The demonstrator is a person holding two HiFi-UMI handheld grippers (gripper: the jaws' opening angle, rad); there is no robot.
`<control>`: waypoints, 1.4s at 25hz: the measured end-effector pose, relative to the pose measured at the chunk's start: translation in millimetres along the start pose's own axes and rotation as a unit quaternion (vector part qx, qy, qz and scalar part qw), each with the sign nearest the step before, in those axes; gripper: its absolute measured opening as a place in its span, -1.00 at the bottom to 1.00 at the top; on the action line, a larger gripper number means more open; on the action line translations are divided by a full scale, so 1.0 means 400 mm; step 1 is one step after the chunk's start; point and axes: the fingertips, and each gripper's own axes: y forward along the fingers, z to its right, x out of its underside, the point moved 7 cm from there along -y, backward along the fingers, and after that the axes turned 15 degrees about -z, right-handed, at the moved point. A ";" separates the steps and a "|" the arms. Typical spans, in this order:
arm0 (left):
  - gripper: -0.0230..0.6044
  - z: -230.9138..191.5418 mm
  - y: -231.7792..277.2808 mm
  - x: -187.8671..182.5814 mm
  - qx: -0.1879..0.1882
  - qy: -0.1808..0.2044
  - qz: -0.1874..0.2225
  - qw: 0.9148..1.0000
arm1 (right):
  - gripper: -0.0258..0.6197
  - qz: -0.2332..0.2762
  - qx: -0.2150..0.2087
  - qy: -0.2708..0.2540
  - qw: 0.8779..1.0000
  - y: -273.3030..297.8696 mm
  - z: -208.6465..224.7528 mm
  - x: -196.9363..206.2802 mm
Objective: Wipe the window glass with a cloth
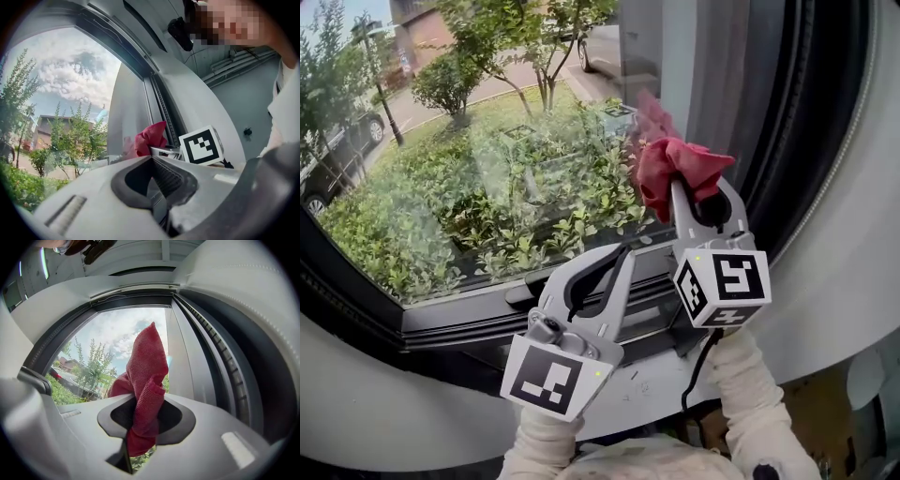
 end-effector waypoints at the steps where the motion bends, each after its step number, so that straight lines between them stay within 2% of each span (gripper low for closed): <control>1: -0.93 -0.003 -0.003 0.012 -0.001 -0.001 -0.002 1.000 | -0.54 -0.003 -0.001 0.004 1.000 -0.001 -0.004 0.023; 5: -0.93 -0.020 -0.017 0.019 -0.005 -0.004 -0.011 1.000 | -0.55 -0.013 0.005 0.014 1.000 -0.004 -0.012 0.065; 13: -0.93 -0.075 -0.089 0.040 -0.014 -0.018 -0.018 1.000 | -0.60 -0.028 0.026 0.018 0.999 -0.010 -0.075 0.062; 22: -0.93 -0.186 -0.191 0.062 -0.025 -0.022 -0.017 0.999 | -0.61 -0.028 0.019 0.020 0.999 0.001 -0.244 0.029; 28: -0.93 -0.273 -0.257 0.055 -0.044 -0.005 -0.004 0.999 | -0.61 -0.026 0.013 0.027 0.999 0.006 -0.351 0.008; 35: -0.93 -0.349 -0.333 0.056 -0.051 -0.009 0.010 0.999 | -0.61 -0.016 0.005 0.010 1.000 0.011 -0.484 -0.033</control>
